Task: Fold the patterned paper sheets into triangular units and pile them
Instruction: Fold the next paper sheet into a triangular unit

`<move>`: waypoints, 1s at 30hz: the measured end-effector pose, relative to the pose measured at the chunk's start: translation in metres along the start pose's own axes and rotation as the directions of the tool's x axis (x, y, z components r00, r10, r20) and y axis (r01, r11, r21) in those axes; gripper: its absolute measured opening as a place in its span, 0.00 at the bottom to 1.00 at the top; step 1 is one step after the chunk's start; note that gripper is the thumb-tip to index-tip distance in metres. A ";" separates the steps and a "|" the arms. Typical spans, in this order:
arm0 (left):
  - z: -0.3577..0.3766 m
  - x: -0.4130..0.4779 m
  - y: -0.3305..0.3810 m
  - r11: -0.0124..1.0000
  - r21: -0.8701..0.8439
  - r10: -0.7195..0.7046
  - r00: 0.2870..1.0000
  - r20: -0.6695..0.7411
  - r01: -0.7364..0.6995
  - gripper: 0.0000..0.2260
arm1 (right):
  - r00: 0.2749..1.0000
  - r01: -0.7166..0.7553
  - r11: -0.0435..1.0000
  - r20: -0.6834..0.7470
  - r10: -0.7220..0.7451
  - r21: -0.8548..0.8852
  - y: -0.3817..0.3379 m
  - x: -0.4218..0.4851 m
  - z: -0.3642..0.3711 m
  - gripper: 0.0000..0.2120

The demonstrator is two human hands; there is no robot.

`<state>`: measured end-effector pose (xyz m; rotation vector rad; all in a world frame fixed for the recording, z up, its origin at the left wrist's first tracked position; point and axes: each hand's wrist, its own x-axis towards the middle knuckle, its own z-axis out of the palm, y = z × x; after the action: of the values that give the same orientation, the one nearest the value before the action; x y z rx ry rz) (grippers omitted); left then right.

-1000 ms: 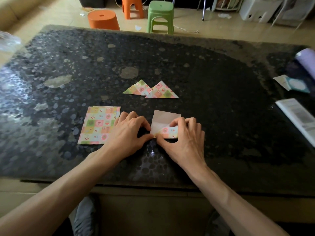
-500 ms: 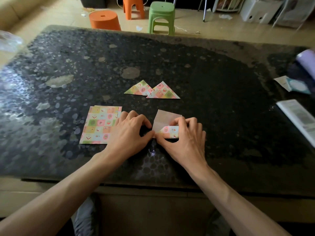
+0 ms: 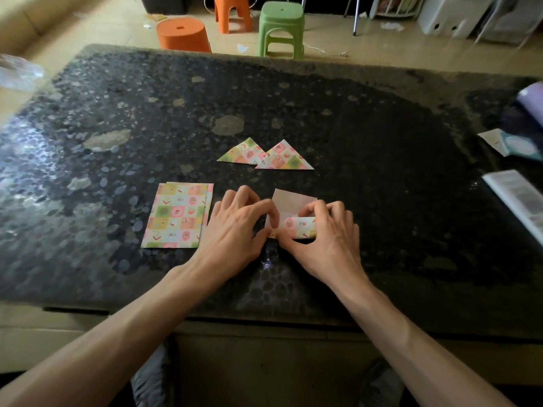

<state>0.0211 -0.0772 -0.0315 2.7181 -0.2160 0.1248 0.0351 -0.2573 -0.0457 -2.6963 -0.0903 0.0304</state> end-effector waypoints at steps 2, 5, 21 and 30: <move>0.002 -0.001 0.000 1.000 -0.007 0.007 1.000 0.010 -0.006 0.06 | 1.000 0.000 1.000 0.009 0.000 0.009 0.001 0.000 -0.002 0.24; 0.002 0.000 -0.002 1.000 -0.004 -0.003 1.000 0.021 0.004 0.07 | 0.998 -0.014 0.999 0.066 0.011 0.037 0.003 0.003 -0.006 0.23; 0.003 0.001 0.001 0.998 -0.022 -0.050 0.998 0.036 0.051 0.07 | 0.990 -0.018 0.997 0.138 0.007 0.079 0.007 0.007 -0.015 0.23; 0.008 0.002 0.001 0.998 -0.042 -0.051 0.999 -0.012 0.051 0.06 | 0.978 -0.061 0.990 0.207 0.033 0.127 0.009 0.009 -0.022 0.23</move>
<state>0.0229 -0.0815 -0.0383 2.6778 -0.1441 0.1218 0.0458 -0.2743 -0.0296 -2.5544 -0.0837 0.3182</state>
